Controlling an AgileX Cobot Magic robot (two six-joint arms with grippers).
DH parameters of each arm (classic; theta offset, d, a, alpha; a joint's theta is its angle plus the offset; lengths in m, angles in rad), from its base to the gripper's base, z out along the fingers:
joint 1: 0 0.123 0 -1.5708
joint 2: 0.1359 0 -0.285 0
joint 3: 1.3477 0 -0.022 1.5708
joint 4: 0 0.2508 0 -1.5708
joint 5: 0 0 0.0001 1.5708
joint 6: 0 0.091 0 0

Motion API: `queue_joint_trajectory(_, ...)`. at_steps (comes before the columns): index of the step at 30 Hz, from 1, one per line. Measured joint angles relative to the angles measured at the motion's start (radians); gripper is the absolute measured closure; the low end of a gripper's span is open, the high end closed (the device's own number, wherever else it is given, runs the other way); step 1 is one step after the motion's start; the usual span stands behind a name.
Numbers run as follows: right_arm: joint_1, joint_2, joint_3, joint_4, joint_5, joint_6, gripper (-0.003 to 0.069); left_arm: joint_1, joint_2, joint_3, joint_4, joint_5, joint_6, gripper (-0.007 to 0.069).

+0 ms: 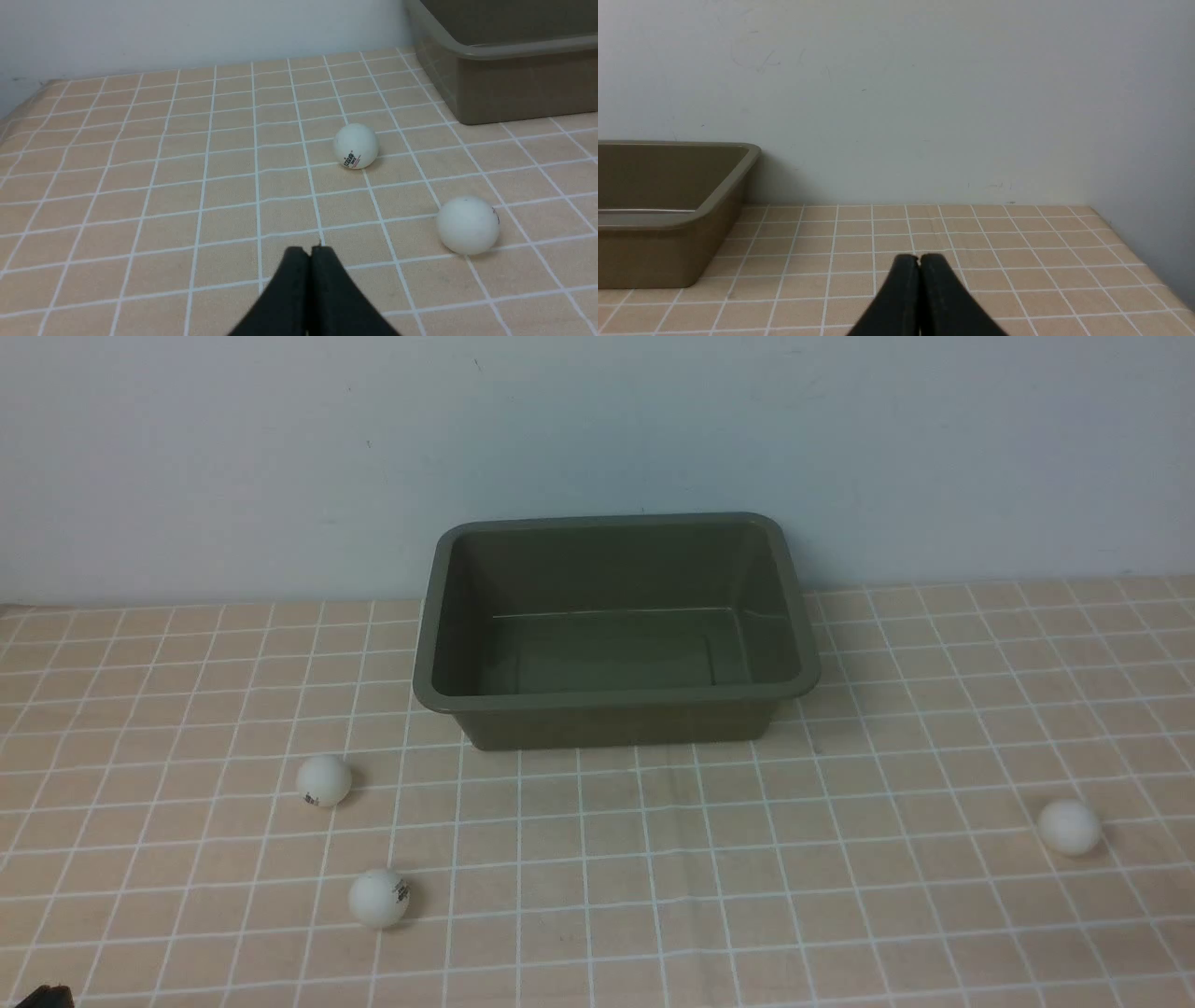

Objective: Put the table tennis balls into the box on the light coffee tablecloth.
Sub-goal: 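Reach for and grasp a ping pong ball on the table beside the basket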

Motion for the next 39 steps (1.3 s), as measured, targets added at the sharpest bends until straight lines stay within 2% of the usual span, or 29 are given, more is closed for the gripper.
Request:
queue_joint_trajectory(33, 0.000, 0.000, 0.000, 0.000, 0.004, 0.008, 0.0678, 0.000, 0.000, 0.000, 0.000, 0.000, 0.000, 0.0693)
queue_joint_trajectory(37, 0.000, 0.000, 0.000, 0.000, 0.005, 0.009, 0.0678, 0.000, 0.000, 0.000, -0.072, 0.000, -0.038, 0.0693)
queue_joint_trajectory(39, 0.000, 0.000, 0.000, 0.000, 0.005, 0.011, 0.0678, 0.000, 0.000, 0.000, -0.170, 0.000, -0.083, 0.0693)
